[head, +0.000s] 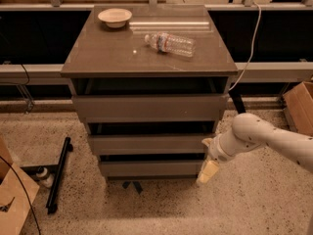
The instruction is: Open bottom drawer
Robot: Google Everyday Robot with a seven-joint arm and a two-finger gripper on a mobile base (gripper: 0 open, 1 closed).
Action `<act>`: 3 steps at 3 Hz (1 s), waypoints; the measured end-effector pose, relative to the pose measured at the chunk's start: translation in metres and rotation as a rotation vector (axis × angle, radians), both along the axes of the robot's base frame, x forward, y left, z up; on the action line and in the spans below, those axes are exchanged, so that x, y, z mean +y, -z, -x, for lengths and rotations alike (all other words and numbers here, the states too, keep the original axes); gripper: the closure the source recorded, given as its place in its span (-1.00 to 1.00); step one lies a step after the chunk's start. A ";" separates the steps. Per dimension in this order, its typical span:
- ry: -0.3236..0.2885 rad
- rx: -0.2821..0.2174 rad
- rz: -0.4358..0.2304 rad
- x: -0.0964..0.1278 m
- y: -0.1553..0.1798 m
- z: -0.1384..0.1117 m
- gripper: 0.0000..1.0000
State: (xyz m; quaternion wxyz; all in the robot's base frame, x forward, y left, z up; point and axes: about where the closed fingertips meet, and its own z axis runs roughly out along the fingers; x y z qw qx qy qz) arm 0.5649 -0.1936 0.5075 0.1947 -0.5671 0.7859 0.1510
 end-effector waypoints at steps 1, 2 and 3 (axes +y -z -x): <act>-0.002 0.002 0.002 0.000 0.000 0.001 -1.00; 0.038 0.028 -0.029 0.006 0.046 -0.001 -1.00; 0.060 0.062 -0.067 0.019 0.104 -0.008 -1.00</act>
Offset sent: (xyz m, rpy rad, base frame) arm 0.0077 0.0143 -0.1451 0.0944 0.0780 -0.1324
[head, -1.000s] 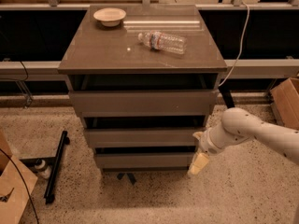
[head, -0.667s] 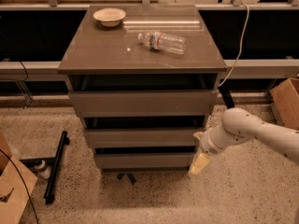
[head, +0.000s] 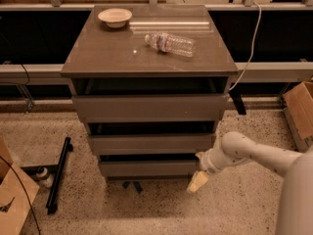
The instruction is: Open bottom drawer
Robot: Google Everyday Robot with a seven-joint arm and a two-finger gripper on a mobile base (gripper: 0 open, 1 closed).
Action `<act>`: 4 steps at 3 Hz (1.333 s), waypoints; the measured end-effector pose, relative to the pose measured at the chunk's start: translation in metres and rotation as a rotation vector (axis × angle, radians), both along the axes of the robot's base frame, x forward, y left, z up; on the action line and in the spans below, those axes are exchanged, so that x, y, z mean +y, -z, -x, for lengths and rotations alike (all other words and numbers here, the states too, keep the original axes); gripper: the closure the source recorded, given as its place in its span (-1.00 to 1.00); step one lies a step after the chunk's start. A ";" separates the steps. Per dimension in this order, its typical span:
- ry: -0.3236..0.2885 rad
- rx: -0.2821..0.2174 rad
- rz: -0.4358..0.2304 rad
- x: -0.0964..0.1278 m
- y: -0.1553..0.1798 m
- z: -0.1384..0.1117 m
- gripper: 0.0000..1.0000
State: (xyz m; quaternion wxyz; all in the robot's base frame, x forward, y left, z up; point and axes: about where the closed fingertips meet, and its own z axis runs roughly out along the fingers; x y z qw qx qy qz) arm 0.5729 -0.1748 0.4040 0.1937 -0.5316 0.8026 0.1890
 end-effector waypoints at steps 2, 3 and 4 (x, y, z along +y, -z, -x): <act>0.047 0.036 -0.072 0.008 0.053 -0.014 -1.00; 0.087 0.049 -0.087 0.013 0.070 -0.015 -1.00; 0.131 0.010 -0.141 0.016 0.090 -0.033 -1.00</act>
Offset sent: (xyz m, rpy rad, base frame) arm 0.0102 0.0073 -0.0397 0.0599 0.0286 -0.0341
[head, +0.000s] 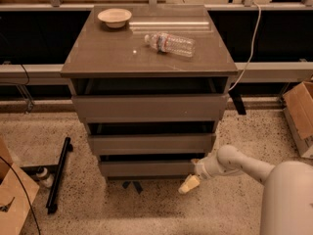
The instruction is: Open bottom drawer
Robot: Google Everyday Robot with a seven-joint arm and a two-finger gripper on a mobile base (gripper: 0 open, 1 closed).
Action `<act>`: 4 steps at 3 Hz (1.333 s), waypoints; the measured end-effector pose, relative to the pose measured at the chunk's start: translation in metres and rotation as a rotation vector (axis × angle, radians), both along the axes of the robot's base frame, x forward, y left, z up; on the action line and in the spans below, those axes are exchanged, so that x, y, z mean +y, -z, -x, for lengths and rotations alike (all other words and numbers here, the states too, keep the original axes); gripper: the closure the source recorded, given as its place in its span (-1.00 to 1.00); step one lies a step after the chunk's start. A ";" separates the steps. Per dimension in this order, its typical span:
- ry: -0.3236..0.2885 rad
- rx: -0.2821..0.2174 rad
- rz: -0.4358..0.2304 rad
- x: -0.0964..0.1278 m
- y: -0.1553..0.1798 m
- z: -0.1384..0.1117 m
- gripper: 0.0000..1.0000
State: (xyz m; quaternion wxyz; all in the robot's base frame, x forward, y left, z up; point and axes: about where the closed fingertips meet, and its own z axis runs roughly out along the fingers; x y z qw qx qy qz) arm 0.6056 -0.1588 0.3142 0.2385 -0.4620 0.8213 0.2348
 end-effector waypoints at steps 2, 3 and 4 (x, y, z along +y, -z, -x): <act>0.040 -0.062 -0.037 -0.014 0.040 -0.049 -1.00; 0.059 -0.087 -0.085 -0.019 0.062 -0.079 -1.00; 0.067 -0.091 -0.124 -0.018 0.077 -0.097 -1.00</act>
Offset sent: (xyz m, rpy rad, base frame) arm 0.0926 -0.0379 -0.0598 0.0503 -0.1125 -0.0809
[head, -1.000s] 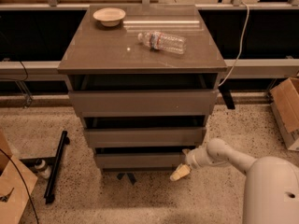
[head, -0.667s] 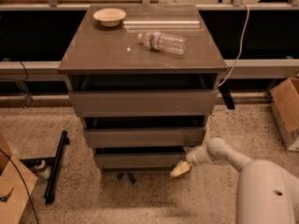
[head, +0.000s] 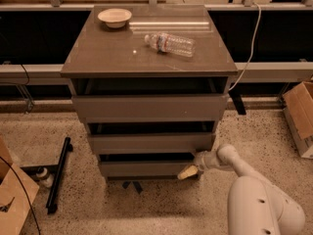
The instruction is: Open bottom drawer
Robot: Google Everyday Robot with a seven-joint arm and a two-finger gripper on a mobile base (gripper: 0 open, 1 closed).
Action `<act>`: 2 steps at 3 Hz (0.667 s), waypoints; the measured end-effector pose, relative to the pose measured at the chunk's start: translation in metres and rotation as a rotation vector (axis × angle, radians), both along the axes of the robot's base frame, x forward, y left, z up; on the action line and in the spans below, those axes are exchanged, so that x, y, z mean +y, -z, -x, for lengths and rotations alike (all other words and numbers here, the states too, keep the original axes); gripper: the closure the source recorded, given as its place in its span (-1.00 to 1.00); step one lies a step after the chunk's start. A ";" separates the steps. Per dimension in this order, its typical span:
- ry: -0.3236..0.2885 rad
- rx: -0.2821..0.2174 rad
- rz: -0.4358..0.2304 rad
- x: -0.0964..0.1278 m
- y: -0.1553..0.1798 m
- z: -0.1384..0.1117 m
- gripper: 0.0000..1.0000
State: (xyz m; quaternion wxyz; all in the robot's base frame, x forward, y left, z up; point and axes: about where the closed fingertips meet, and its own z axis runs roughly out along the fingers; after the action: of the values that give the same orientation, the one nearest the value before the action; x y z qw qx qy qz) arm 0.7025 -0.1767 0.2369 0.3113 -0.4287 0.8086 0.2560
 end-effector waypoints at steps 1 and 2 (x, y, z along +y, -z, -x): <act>-0.006 0.052 -0.050 0.016 0.027 -0.003 -1.00; -0.017 0.115 -0.091 0.032 0.050 0.005 -0.65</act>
Offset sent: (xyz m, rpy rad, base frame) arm 0.0045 0.0405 -0.1016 0.1639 0.2273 0.0348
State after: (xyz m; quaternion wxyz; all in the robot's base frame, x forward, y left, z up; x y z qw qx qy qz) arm 0.6972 -0.1450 0.1867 0.2814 -0.4057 0.8089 0.3193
